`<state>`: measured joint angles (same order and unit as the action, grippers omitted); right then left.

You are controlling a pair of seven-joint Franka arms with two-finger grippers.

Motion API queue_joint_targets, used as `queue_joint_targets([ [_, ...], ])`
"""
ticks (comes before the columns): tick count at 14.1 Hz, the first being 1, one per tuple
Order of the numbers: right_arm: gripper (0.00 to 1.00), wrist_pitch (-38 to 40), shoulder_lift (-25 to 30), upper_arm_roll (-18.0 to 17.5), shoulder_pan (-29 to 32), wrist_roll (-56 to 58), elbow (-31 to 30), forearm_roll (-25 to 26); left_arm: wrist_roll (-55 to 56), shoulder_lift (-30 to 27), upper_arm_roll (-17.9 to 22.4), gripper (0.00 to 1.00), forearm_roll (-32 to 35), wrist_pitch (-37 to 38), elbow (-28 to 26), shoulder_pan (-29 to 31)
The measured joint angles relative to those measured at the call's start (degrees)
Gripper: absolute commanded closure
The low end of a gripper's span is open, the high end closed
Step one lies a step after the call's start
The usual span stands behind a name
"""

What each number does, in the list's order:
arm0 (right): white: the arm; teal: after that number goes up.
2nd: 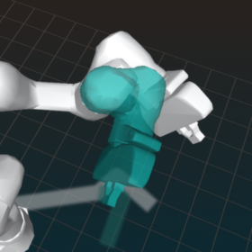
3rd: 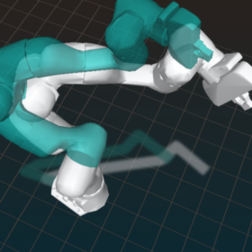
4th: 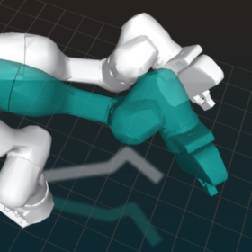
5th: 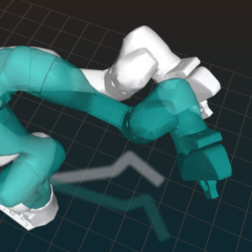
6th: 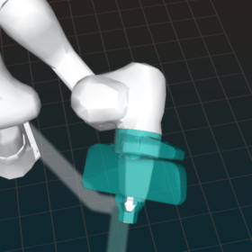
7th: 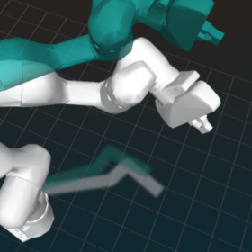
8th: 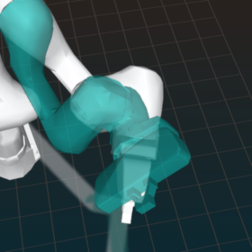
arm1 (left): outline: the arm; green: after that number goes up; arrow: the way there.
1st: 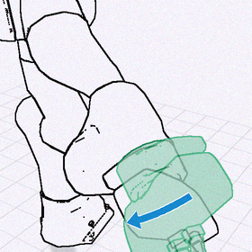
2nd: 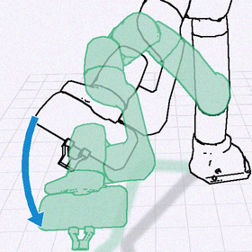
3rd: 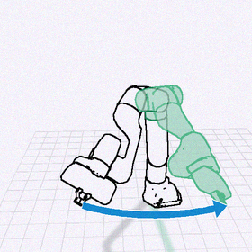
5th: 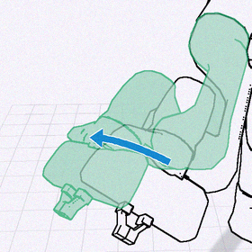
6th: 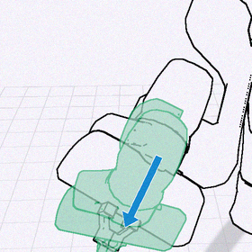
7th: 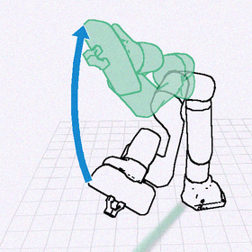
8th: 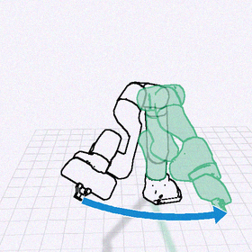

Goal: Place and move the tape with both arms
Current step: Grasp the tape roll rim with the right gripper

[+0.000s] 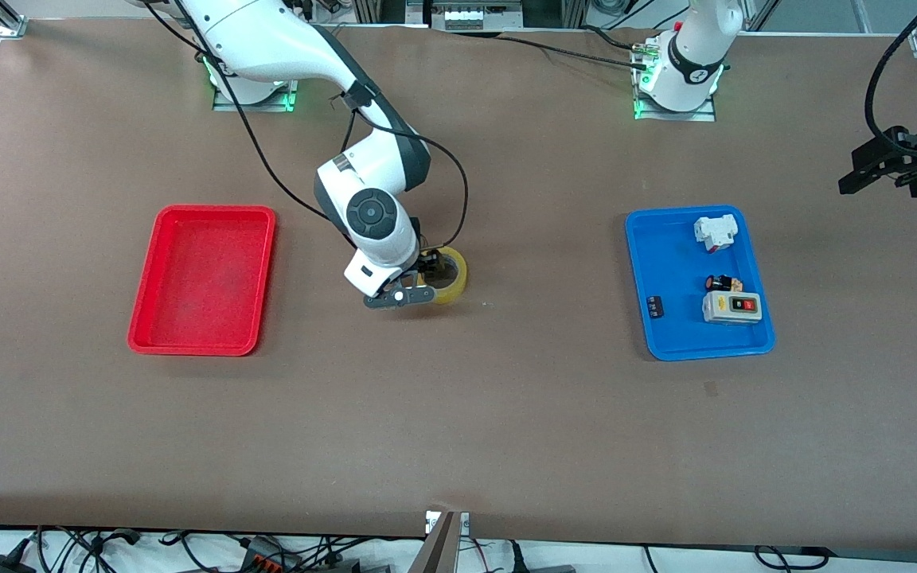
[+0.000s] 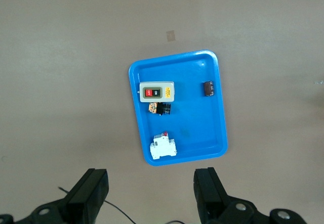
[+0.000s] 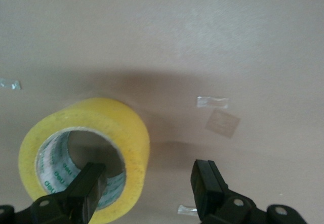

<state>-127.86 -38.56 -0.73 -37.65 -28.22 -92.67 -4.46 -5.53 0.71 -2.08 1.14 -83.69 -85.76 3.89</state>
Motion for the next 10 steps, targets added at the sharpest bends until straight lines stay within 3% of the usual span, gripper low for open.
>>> queue_joint_targets([
  [3,0.0,-2.41,-1.36,0.0,-0.88,-0.55,0.02,0.0,-0.72,-0.81,2.31,0.0,-0.01,1.24,-0.15,-2.69],
  [4,0.09,-3.2,-1.83,0.0,-0.9,-0.56,0.03,0.0,-0.73,-0.86,2.76,0.0,-0.01,1.33,-0.34,-3.28],
  [5,0.3,-3.63,-2.25,0.02,-0.9,-0.56,0.07,0.0,-0.74,-0.85,2.79,0.0,-0.01,1.33,-0.52,-3.25],
  [6,0.58,-3.86,-2.54,0.06,-0.9,-0.56,0.1,0.0,-0.79,-0.85,2.81,0.0,-0.01,1.33,-0.67,-3.15],
  [9,1.0,-4.07,-2.64,0.31,-0.85,-0.71,0.9,0.0,-0.92,-0.85,2.52,0.0,-0.01,1.08,-0.92,-3.03],
  [10,1.0,-4.05,-2.64,0.31,-0.88,-1.05,1.29,0.0,-0.93,-0.85,2.15,0.0,-0.01,0.99,-0.98,-2.75],
])
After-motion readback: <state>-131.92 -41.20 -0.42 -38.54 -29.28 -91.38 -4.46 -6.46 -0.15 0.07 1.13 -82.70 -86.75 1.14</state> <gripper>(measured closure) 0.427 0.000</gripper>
